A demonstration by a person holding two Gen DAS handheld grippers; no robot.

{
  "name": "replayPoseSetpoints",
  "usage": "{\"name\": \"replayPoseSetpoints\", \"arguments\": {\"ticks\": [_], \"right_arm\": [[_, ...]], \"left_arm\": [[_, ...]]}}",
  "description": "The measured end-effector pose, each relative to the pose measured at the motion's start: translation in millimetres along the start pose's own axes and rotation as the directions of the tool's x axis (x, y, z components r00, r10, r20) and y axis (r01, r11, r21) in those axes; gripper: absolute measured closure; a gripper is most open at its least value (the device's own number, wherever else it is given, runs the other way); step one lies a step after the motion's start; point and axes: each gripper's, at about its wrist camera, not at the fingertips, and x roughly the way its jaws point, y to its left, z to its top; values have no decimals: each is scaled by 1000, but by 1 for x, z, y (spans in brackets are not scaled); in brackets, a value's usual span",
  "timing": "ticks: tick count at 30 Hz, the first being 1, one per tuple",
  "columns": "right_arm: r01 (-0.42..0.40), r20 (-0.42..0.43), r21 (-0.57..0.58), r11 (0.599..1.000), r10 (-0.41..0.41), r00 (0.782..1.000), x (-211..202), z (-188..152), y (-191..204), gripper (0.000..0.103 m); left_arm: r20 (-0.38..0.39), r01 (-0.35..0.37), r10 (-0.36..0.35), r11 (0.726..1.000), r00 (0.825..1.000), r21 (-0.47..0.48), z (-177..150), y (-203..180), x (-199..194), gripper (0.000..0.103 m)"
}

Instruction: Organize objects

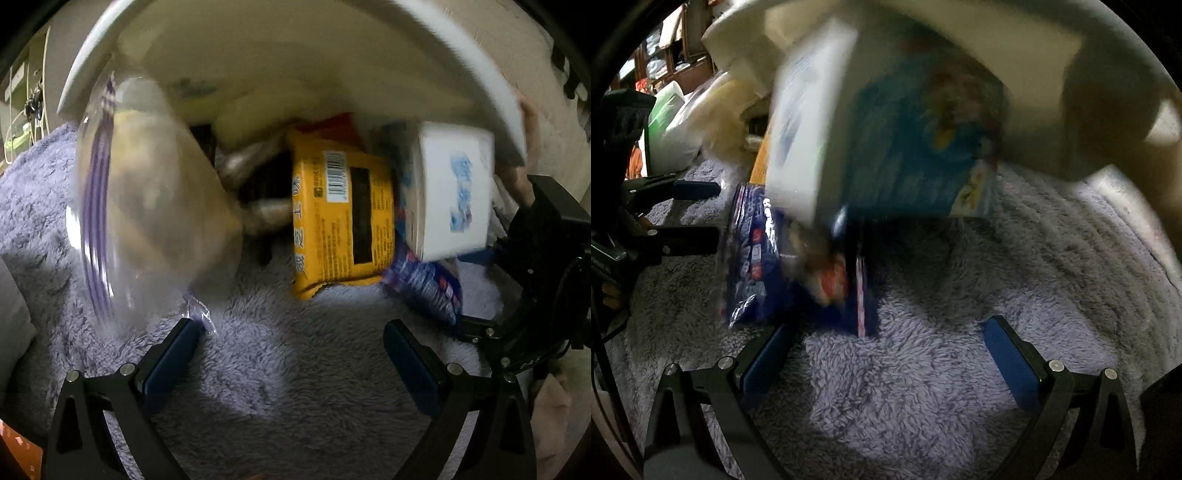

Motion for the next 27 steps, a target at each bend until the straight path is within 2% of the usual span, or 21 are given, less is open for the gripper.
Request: {"name": "replayPoseSetpoints", "arguments": {"ticks": [18,27], "right_arm": [[0,0,1,1000,0,1000,-1,-1,1,3],[0,0,1,1000,0,1000,-1,-1,1,2]], "left_arm": [[-15,-31,31,999,999,25,1,-1,-2,2],[-39,-89,91,994,995,68,-1,-18,6,1]]}}
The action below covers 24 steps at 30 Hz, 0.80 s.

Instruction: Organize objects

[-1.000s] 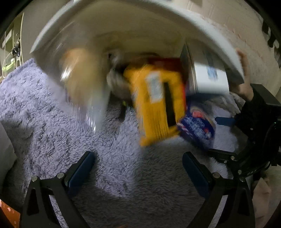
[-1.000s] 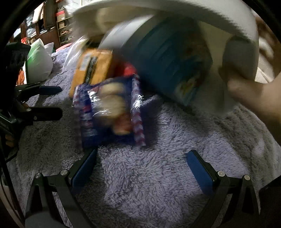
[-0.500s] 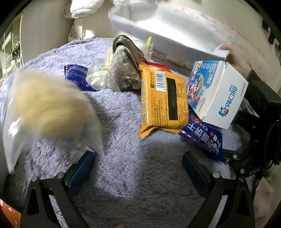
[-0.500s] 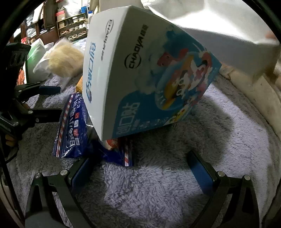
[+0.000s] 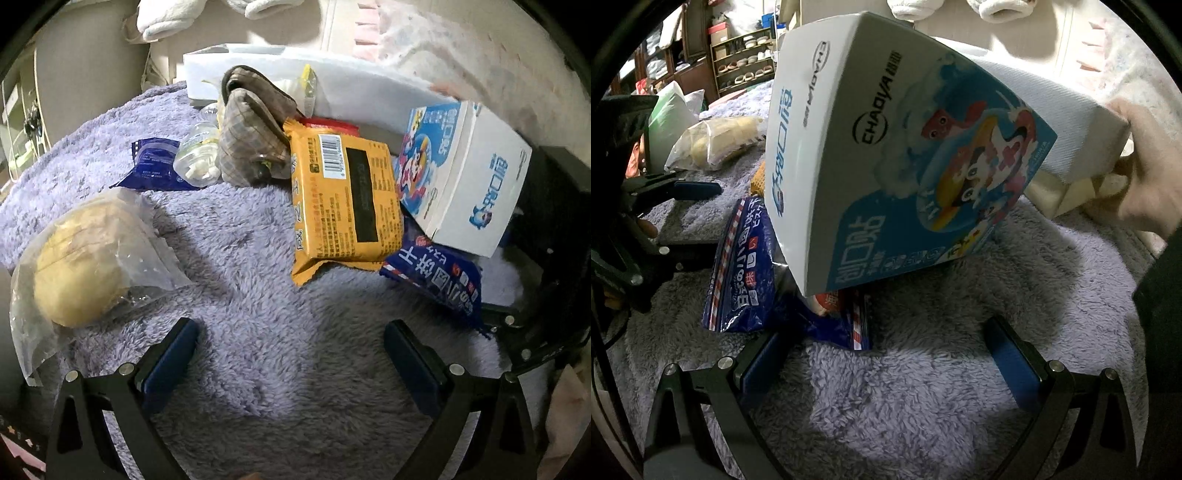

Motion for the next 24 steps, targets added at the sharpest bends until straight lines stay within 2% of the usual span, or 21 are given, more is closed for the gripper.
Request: {"name": "replayPoseSetpoints", "arguments": {"ticks": [5,24], "right_arm": [[0,0,0,1000,0,1000,0,0,0,2],[-2,-19,-2,1000,2,1000,4,5,1,0]], "left_arm": [[-4,11,-11,1000,1000,10,3,1,2,1],[-25,-38,39,998,999,44,4,-5,6,0]]}}
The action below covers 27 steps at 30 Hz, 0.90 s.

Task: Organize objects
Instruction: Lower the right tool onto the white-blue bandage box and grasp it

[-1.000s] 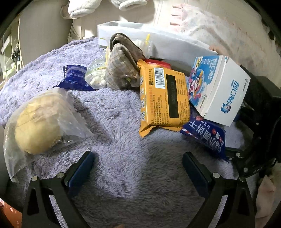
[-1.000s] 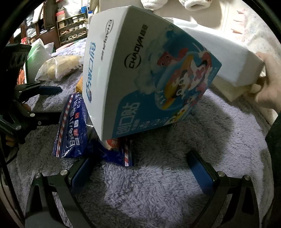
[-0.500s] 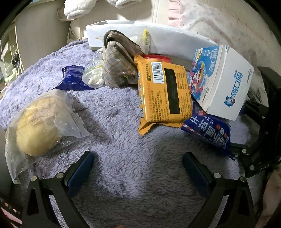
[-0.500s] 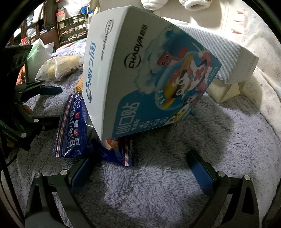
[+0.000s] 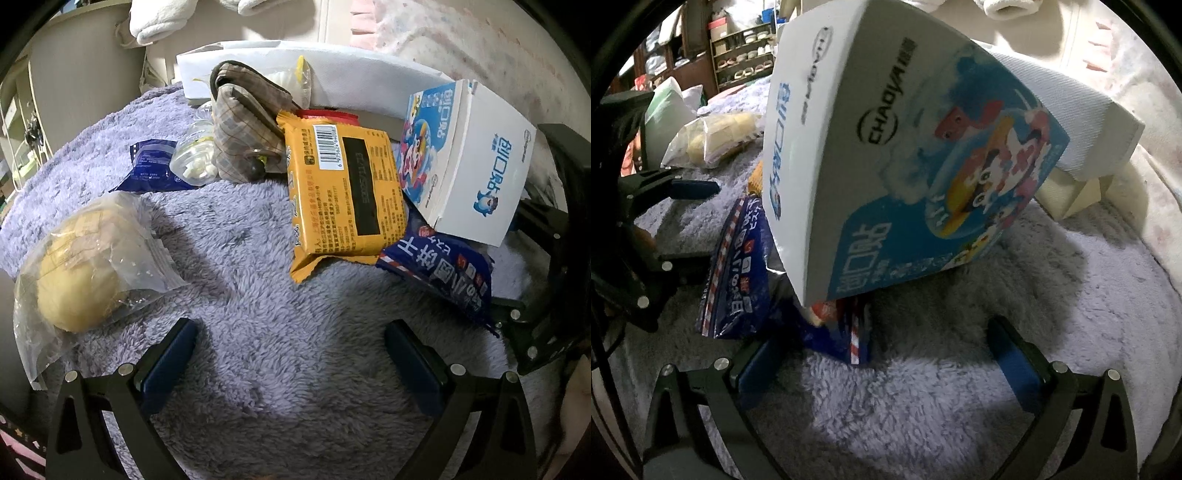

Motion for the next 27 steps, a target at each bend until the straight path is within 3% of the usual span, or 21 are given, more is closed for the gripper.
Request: {"name": "replayPoseSetpoints", "arguments": {"ticks": [10,11,13,14,17,18,20,22,25,27], "right_arm": [[-17,-13,29,999,17,1000,-3,5,-4,3],[-18,-9,38,999,19,1000,-7,6,-6,6],[-20,40,71,997,17,999,-22,10,-15,38],[-14,81,99,995,6,997,-33,12,-22,39],[-7,235,185,983,-37,971,-73,16,-43,34],[-9,294,203,979,-52,954,-89,15,-45,29],[-11,423,245,969,-97,901,-122,14,-49,17],[-57,457,283,958,-83,885,-133,18,-61,14],[-175,415,337,925,21,909,-115,23,-63,13],[-184,345,356,916,55,937,-94,26,-57,13]], "left_arm": [[-11,-13,13,1000,1000,10,0,-2,-1,0],[-9,-9,9,1000,1000,7,0,-1,-1,0],[-3,9,-9,1000,1000,-2,0,3,-2,0],[5,28,-28,1000,1000,-12,-1,7,-3,0],[38,83,-81,995,996,-51,-1,20,-10,1],[46,90,-88,994,995,-59,-1,22,-11,1],[72,90,-84,993,994,-74,-4,22,-16,3],[102,87,-78,993,992,-84,-8,18,-22,3],[171,94,-77,991,982,-93,-12,20,-36,3],[208,91,-72,992,975,-85,-13,20,-44,3]]}}
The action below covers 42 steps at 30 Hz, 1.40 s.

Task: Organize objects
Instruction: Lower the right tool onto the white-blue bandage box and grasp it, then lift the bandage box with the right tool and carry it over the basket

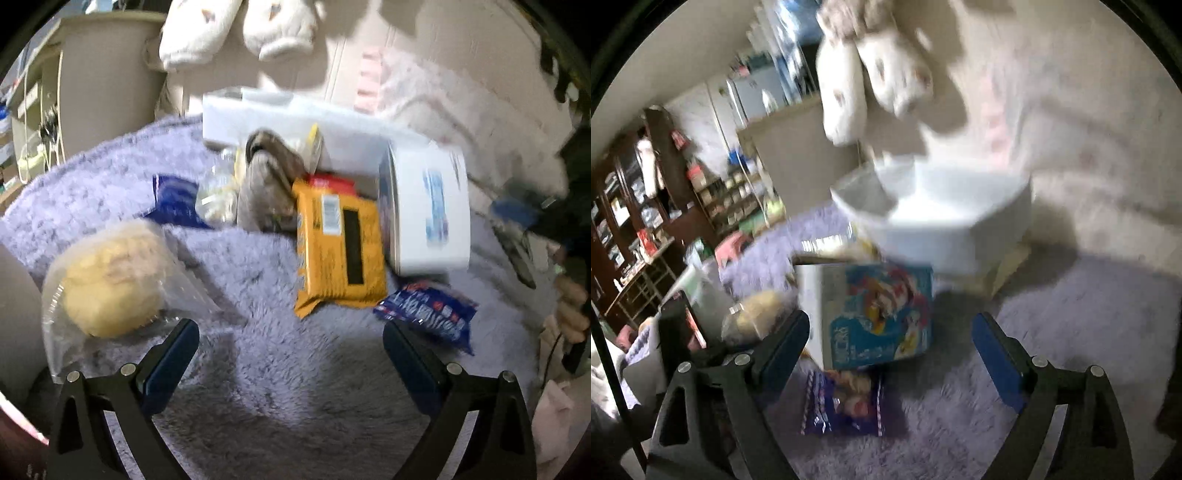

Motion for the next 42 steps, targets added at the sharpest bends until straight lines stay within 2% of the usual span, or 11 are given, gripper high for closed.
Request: {"name": "replayPoseSetpoints", "arguments": {"ticks": [4,11,13,17,18,20,22,26,31,39,42], "right_arm": [[-9,-189,50,999,19,982,52,-14,5,14],[-61,-294,174,983,111,949,86,6,14,13],[-63,-283,145,987,102,954,82,11,25,13],[-101,-162,39,994,106,981,52,0,46,13],[-96,-154,4,995,95,984,51,-1,51,13],[-92,-171,-49,995,83,982,54,1,58,13],[-108,-199,-48,993,96,975,60,-1,60,13],[-75,-257,-87,993,50,965,79,-9,64,11],[-67,-224,-151,986,32,974,82,-13,70,8],[-95,-215,-121,988,67,974,81,-18,62,9],[-95,-207,-125,988,67,976,79,-19,62,12]], "left_arm": [[13,10,-10,999,1000,30,3,-13,-2,3],[-1,13,-13,1000,1000,20,3,-17,-2,3],[-6,18,-18,1000,1000,4,3,-12,1,3],[-15,20,-20,1000,1000,-12,3,-10,5,3],[-19,19,-20,1000,1000,-12,3,-10,6,3],[-27,18,-19,1000,999,-9,3,-10,7,3],[-30,18,-19,1000,999,-9,3,-10,8,3],[-47,10,-11,1000,999,-5,4,-11,12,3],[-58,20,-21,1000,998,-15,4,-8,15,3],[-59,27,-28,1000,998,-14,3,-8,15,3],[-56,26,-27,1000,998,-11,3,-9,14,3]]}}
